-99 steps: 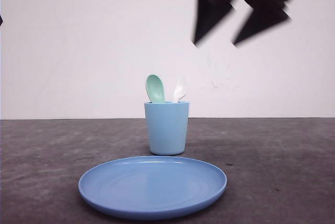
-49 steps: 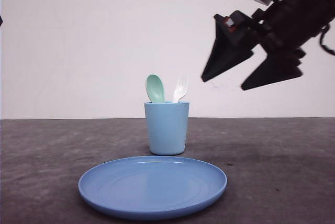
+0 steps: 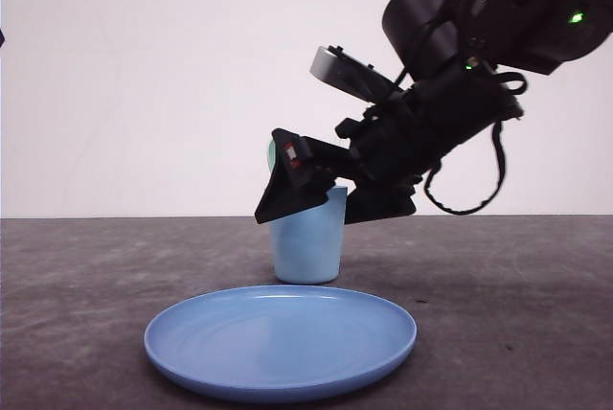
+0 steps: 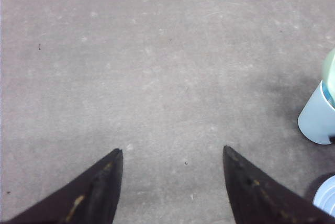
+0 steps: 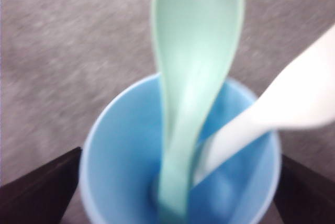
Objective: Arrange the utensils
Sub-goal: 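Move the right gripper to the cup rim and grasp the cup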
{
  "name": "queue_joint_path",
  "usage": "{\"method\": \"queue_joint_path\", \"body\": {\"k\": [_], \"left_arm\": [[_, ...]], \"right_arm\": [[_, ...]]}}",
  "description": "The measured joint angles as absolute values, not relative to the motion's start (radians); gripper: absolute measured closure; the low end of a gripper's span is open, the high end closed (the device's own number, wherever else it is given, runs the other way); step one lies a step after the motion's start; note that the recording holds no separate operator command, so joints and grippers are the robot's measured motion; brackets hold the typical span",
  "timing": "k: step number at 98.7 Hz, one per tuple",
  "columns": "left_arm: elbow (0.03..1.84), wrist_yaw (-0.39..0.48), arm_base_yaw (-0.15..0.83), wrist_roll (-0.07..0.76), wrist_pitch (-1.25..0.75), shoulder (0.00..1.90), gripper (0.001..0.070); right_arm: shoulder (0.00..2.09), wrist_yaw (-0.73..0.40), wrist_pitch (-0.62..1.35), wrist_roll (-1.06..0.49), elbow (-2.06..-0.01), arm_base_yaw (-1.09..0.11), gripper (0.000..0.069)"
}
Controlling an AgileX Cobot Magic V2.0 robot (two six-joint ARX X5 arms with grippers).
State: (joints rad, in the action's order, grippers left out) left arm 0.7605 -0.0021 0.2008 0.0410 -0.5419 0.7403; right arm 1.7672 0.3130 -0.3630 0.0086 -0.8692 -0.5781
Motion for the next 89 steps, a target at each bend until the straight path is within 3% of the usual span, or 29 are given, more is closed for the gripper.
{"method": "queue_joint_path", "body": {"k": [68, 75, 89], "left_arm": [[0.760, -0.002, 0.201, 0.025, -0.542, 0.740, 0.0352], [0.760, -0.002, 0.201, 0.025, -0.542, 0.740, 0.0352], [0.760, -0.002, 0.201, 0.025, -0.542, 0.740, 0.0352]], "right_arm": [[1.782, 0.311, -0.381, 0.008, -0.897, -0.590, 0.0013], [1.782, 0.311, -0.381, 0.008, -0.897, -0.590, 0.0044], [1.782, 0.310, -0.381, 0.008, -0.897, -0.590, 0.0172]]}}
